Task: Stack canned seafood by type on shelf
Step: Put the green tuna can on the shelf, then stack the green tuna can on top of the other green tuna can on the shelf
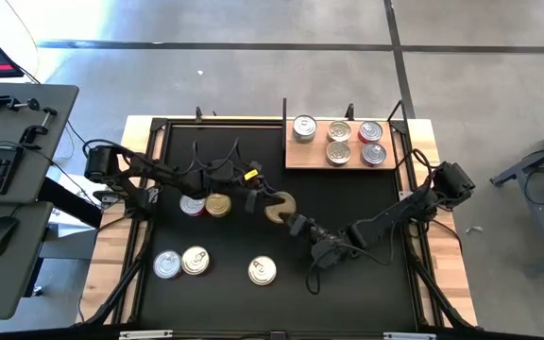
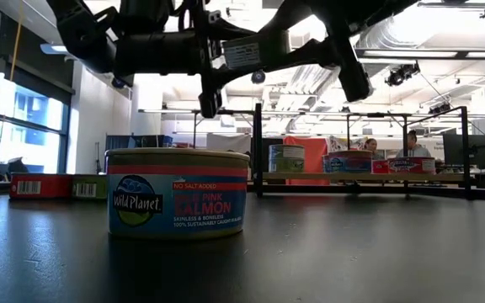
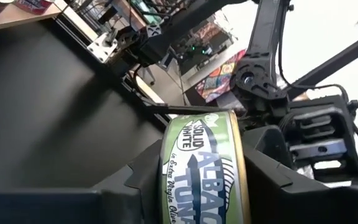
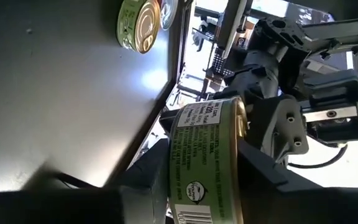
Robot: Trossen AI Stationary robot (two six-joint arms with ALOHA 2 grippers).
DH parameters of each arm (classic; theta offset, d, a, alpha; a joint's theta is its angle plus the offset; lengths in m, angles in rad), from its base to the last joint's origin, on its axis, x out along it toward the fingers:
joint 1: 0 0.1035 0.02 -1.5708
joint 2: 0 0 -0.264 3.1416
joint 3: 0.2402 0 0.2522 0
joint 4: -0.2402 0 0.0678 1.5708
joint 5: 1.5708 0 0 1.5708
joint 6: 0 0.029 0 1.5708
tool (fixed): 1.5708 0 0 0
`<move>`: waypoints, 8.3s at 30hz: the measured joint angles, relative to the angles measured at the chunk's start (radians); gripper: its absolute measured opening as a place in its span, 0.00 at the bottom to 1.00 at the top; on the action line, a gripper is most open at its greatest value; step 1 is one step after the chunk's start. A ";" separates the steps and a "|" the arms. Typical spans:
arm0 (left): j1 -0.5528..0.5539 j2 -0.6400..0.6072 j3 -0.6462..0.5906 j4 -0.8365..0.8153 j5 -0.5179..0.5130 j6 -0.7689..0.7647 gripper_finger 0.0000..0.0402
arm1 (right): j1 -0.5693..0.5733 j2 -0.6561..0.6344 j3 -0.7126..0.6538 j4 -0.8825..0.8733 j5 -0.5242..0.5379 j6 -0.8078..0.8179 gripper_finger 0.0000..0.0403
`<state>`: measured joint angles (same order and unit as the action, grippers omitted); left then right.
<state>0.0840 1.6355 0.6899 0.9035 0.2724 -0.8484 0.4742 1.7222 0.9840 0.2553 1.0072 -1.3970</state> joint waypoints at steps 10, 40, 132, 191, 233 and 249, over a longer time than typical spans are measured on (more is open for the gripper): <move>0.138 0.000 -0.001 0.018 0.149 0.095 0.50 | 0.078 0.001 0.000 -0.038 -0.038 0.238 0.29; -0.661 -0.535 -0.002 -0.993 -0.980 0.409 0.40 | -0.577 0.017 -0.001 -0.438 -0.241 1.004 0.29; -0.331 0.413 0.577 -1.036 -0.443 1.295 0.29 | 0.172 -0.082 -0.099 -0.456 -0.240 1.959 0.64; -0.402 0.231 0.726 -1.410 -0.734 1.078 0.08 | 0.121 0.104 -0.098 -0.333 -0.144 1.661 0.09; -0.254 0.246 0.285 -0.685 -0.668 1.224 0.30 | -0.166 0.001 -0.166 -0.423 -0.328 1.349 0.64; -0.135 0.348 0.288 -0.639 -0.672 1.317 0.21 | -0.066 0.002 -0.166 -0.324 -0.466 1.658 0.64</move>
<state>-0.0512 1.9835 0.9783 0.2640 -0.3991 0.4685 0.4085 1.7241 0.8184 -0.0691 0.5413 0.2609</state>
